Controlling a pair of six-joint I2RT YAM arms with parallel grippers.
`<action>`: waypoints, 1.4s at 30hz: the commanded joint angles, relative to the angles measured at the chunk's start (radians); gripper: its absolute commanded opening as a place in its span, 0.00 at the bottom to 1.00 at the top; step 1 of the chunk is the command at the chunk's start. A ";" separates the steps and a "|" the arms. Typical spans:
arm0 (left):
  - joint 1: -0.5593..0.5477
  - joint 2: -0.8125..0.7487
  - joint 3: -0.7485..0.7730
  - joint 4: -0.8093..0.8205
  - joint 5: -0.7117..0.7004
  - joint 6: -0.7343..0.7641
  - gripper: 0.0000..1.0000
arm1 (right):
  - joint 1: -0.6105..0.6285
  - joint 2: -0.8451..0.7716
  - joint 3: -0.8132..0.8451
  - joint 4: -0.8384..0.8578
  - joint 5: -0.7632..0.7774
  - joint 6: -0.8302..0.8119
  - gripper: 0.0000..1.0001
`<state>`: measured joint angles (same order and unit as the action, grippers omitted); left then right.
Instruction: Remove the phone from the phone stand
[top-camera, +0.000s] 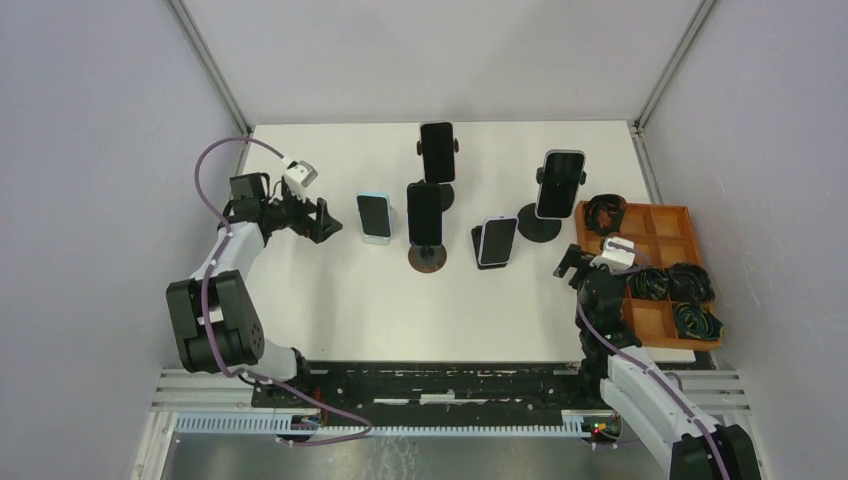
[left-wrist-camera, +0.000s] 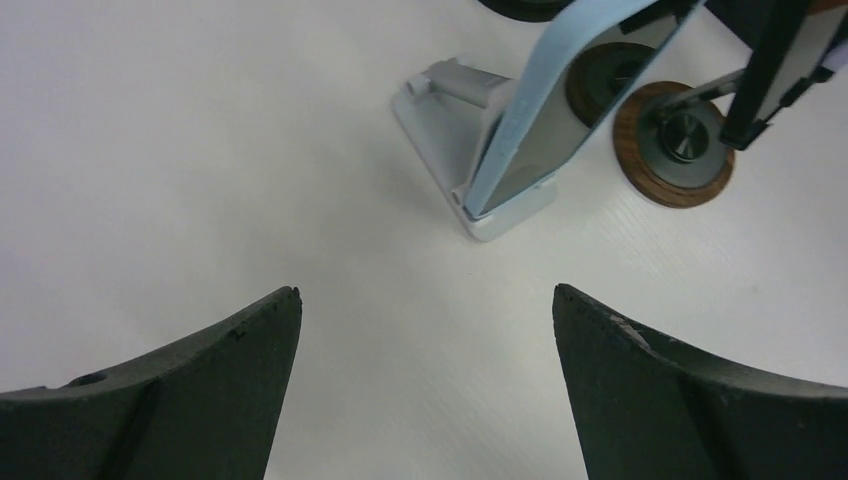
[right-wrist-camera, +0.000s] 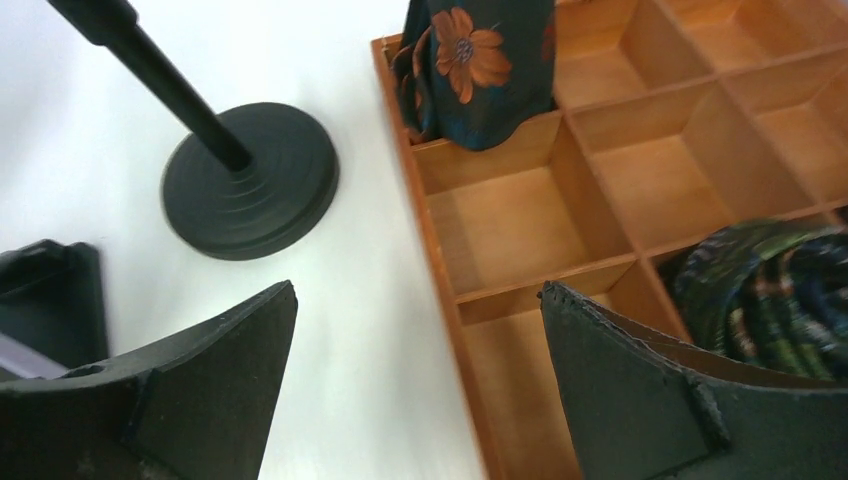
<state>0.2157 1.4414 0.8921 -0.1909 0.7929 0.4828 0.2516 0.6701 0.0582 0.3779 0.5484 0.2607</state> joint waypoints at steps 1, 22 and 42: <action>0.002 0.091 0.099 -0.251 0.233 0.193 1.00 | 0.011 -0.124 0.004 -0.108 -0.040 0.234 0.98; -0.126 0.461 0.426 -0.463 0.314 0.337 1.00 | 0.173 -0.225 0.087 -0.393 -0.454 0.250 0.98; -0.182 0.614 0.519 -0.479 0.309 0.308 0.90 | 0.608 0.112 0.411 -0.257 -0.547 0.144 0.98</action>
<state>0.0326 2.0270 1.3483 -0.6567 1.0760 0.7765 0.8371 0.7532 0.3717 0.0753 0.0460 0.4389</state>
